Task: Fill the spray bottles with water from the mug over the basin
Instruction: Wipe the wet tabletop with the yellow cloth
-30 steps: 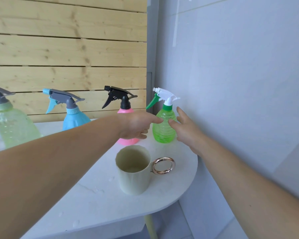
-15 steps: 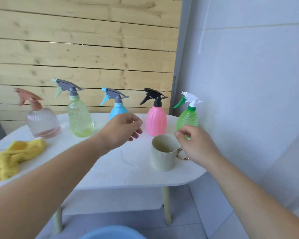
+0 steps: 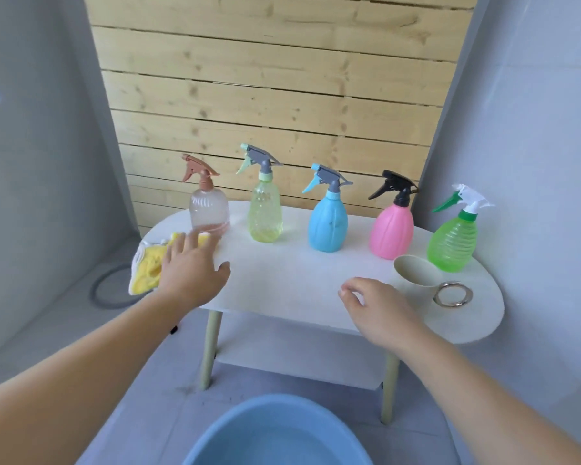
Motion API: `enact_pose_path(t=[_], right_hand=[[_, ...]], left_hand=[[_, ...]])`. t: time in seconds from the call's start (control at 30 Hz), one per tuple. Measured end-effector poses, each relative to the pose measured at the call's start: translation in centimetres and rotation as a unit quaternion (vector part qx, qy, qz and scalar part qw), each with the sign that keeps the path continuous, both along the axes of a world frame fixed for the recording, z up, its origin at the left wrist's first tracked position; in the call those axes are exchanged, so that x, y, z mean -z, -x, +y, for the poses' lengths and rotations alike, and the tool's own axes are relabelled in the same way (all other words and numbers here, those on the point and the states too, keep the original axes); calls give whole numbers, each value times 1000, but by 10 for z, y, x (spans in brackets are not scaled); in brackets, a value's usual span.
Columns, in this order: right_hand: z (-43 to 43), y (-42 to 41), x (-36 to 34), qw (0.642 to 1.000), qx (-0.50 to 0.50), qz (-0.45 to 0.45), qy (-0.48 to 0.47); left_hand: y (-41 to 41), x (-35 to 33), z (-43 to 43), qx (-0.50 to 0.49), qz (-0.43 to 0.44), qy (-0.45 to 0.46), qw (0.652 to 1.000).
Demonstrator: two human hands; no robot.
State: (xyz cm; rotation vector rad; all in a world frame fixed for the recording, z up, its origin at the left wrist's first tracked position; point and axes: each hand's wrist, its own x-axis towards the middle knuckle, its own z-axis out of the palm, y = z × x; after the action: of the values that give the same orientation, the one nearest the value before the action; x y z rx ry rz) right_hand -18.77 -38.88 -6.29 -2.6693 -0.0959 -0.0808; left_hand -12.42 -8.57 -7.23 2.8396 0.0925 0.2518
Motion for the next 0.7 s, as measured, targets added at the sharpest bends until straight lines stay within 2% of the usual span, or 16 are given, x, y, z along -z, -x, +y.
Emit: enact_pose_path(t=[0.1,0.2,0.33,0.43,0.6,0.7], right_hand=[[0,-1,21,997,-2,27,73],[-6,-1,39,988,-26,53,145],[-11,0,36,990,-22,41,134],[-13,1,28,994,-6,22,108],[-12,0,38,990,-13,2,142],[-13,-1,40,990,-15,1,141]], left_hand=[[-13,14,46,-48,80,-85,992],[-17,22,71,-19,116,-61,991],[-19,37,78,29,35,41,998],[-15,46,62,52,-11,48,997],[-18,37,5,130,9,70,989],[-16,40,-31,203,-4,30,979]])
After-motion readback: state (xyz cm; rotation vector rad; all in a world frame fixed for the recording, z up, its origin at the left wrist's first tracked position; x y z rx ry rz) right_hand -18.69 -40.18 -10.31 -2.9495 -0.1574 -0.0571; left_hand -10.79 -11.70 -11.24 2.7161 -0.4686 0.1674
